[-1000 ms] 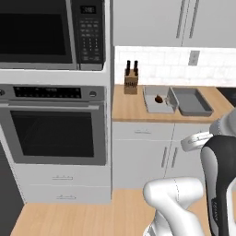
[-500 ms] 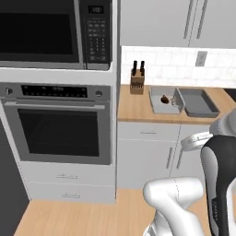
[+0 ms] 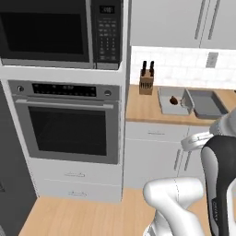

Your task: Place one bell pepper and one fish in each tupperware on the nearby counter, to pack two identical lunches.

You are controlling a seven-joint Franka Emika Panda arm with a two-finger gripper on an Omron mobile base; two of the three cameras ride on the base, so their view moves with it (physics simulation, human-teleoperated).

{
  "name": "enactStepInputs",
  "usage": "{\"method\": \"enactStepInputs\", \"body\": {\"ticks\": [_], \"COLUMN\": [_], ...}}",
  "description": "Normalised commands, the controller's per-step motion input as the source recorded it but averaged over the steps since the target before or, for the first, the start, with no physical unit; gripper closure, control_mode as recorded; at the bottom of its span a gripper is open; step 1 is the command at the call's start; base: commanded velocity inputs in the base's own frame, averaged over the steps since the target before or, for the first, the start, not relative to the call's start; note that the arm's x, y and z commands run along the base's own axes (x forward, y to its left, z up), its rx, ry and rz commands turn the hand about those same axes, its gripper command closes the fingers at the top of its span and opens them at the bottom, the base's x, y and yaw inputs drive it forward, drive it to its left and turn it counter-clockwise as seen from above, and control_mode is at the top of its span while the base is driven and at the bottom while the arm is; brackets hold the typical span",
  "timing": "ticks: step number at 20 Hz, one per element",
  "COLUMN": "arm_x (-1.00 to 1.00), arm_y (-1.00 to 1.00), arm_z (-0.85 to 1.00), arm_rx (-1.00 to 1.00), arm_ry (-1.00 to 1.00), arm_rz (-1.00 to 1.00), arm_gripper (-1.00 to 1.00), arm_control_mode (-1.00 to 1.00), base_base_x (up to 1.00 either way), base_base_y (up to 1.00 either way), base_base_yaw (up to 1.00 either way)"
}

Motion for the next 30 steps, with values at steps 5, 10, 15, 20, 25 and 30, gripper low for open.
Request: {"method": "enactStepInputs", "body": {"ticks": [5, 10, 15, 20, 25, 30], "arm_x": [0.00, 0.00, 0.00, 0.00, 0.00, 0.00], "arm_y": [0.00, 0.00, 0.00, 0.00, 0.00, 0.00], "arm_z": [0.00, 0.00, 0.00, 0.00, 0.00, 0.00], "arm_rx": [0.00, 0.00, 0.00, 0.00, 0.00, 0.00], "arm_ry": [0.00, 0.00, 0.00, 0.00, 0.00, 0.00], "arm_rz": [0.00, 0.00, 0.00, 0.00, 0.00, 0.00], "arm_gripper": [-1.00, -1.00, -1.00, -1.00, -1.00, -1.00], "arm_control_mode": [1.00, 1.00, 1.00, 1.00, 1.00, 1.00], "base_base_x": [-0.26, -0.21, -0.33, -0.35, -0.07, 0.08], "base_base_y": [0.48, 0.26, 0.25, 0.32, 0.41, 0.53], "base_base_yaw": [0.62, 0.75, 0.73, 0.72, 0.62, 0.52]}}
